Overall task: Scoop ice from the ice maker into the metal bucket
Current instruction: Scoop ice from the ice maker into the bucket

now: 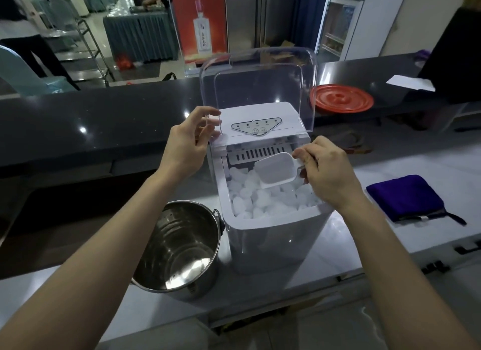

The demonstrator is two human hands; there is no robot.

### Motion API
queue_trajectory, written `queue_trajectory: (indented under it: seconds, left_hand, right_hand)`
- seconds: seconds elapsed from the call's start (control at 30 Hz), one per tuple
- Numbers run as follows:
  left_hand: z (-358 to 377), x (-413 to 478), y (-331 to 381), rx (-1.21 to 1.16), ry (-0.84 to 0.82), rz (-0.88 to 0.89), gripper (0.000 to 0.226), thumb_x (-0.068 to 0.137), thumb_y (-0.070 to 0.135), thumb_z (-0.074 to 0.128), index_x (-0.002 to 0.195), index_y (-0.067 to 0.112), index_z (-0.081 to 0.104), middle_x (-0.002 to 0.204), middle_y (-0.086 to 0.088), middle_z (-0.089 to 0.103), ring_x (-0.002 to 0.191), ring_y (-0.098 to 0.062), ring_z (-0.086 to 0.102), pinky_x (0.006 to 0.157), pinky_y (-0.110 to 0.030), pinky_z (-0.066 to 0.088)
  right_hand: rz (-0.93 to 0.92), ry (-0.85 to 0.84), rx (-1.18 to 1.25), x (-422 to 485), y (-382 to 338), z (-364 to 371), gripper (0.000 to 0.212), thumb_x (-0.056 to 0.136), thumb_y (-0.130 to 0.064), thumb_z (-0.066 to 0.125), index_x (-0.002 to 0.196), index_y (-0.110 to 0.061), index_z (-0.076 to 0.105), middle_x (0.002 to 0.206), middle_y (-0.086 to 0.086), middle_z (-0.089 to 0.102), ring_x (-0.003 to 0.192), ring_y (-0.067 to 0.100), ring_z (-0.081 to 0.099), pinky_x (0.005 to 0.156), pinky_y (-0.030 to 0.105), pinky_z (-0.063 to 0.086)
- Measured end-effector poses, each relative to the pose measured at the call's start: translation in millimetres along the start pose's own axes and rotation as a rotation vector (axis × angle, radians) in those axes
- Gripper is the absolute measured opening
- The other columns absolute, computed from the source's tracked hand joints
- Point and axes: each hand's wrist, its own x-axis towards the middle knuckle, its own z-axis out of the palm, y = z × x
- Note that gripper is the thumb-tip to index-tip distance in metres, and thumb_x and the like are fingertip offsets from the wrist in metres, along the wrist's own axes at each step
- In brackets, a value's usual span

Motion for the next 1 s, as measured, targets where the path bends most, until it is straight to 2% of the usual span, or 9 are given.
queue_trajectory:
  seconds: [0.1,0.27,0.37,0.43,0.57,0.67,0.8,0.9,1.0]
  left_hand:
    - [2,-4,-3,0.055,-0.025,0.004,0.032,0.108,0.021,0.064,0.137,0.034,0.057,0.124,0.011,0.076,0.109,-0.005,0.074,0.098,-0.035,0.059]
    - [8,-16,-11,0.13,-0.081,0.013,0.04,0.107,0.026,0.067,0.141,0.038,0.051,0.139,0.008,0.07,0.123,-0.01,0.062,0.102,-0.038,0.053]
    - [11,-20,-14,0.145,-0.138,-0.009,0.052,0.103,0.03,0.072,0.145,0.045,0.044,0.15,0.009,0.061,0.135,-0.015,0.056,0.107,-0.042,0.051]
    - [12,-22,-15,0.161,-0.165,-0.025,0.057,0.102,0.032,0.072,0.147,0.048,0.04,0.155,0.01,0.054,0.138,-0.017,0.053,0.108,-0.043,0.051]
    - [16,-27,-19,0.169,-0.175,-0.039,0.055,0.107,0.036,0.064,0.151,0.051,0.034,0.157,0.007,0.052,0.135,-0.021,0.056,0.101,-0.047,0.057]
    - [21,-32,-20,0.152,-0.17,-0.041,0.05,0.111,0.04,0.057,0.153,0.051,0.033,0.153,0.006,0.055,0.126,-0.017,0.06,0.091,-0.048,0.063]
    - [24,-38,-21,0.108,-0.166,-0.038,0.048,0.113,0.04,0.051,0.155,0.053,0.032,0.156,0.01,0.052,0.128,-0.016,0.062,0.092,-0.049,0.065]
    - [25,-39,-21,0.122,-0.156,-0.041,0.049,0.114,0.038,0.05,0.157,0.052,0.032,0.161,0.013,0.048,0.129,-0.013,0.06,0.094,-0.049,0.064]
    - [27,-40,-23,0.132,-0.151,-0.043,0.05,0.114,0.036,0.049,0.158,0.051,0.031,0.165,0.015,0.043,0.134,-0.015,0.057,0.096,-0.053,0.062]
  right_hand:
    - [-0.015,0.016,-0.042,3,1,-6,0.03,0.111,-0.02,0.053,0.108,-0.004,0.078,0.096,0.001,0.055,0.076,0.024,0.065,0.074,0.048,0.058]
    - [0.008,-0.003,-0.108,4,4,-16,0.031,0.111,-0.023,0.053,0.106,-0.007,0.079,0.094,-0.002,0.054,0.077,0.014,0.056,0.073,0.033,0.047]
    - [0.034,-0.108,-0.142,3,1,-12,0.036,0.104,-0.046,0.061,0.103,-0.015,0.078,0.089,-0.01,0.047,0.075,0.006,0.053,0.073,0.035,0.048]
    - [0.055,-0.162,-0.213,1,-1,-7,0.044,0.097,-0.059,0.066,0.106,-0.018,0.079,0.089,-0.012,0.045,0.078,0.009,0.053,0.073,0.032,0.043]
    - [0.1,-0.231,-0.344,7,-6,-12,0.04,0.098,-0.051,0.063,0.111,-0.018,0.083,0.091,-0.008,0.052,0.088,0.016,0.053,0.076,0.031,0.04]
    - [0.102,-0.294,-0.387,10,-11,-18,0.036,0.099,-0.049,0.06,0.107,-0.023,0.084,0.086,-0.012,0.049,0.084,0.018,0.053,0.074,0.032,0.04]
    - [0.096,-0.291,-0.424,11,-21,-16,0.035,0.1,-0.047,0.059,0.107,-0.024,0.084,0.09,-0.006,0.061,0.085,0.019,0.053,0.074,0.031,0.041]
    - [0.064,-0.299,-0.471,13,-30,-8,0.034,0.098,-0.047,0.059,0.095,-0.024,0.085,0.084,0.0,0.07,0.076,0.022,0.058,0.068,0.03,0.041]
    - [0.079,-0.294,-0.49,11,-39,5,0.039,0.096,-0.043,0.059,0.076,-0.017,0.079,0.07,0.002,0.066,0.068,0.023,0.059,0.06,0.03,0.039]
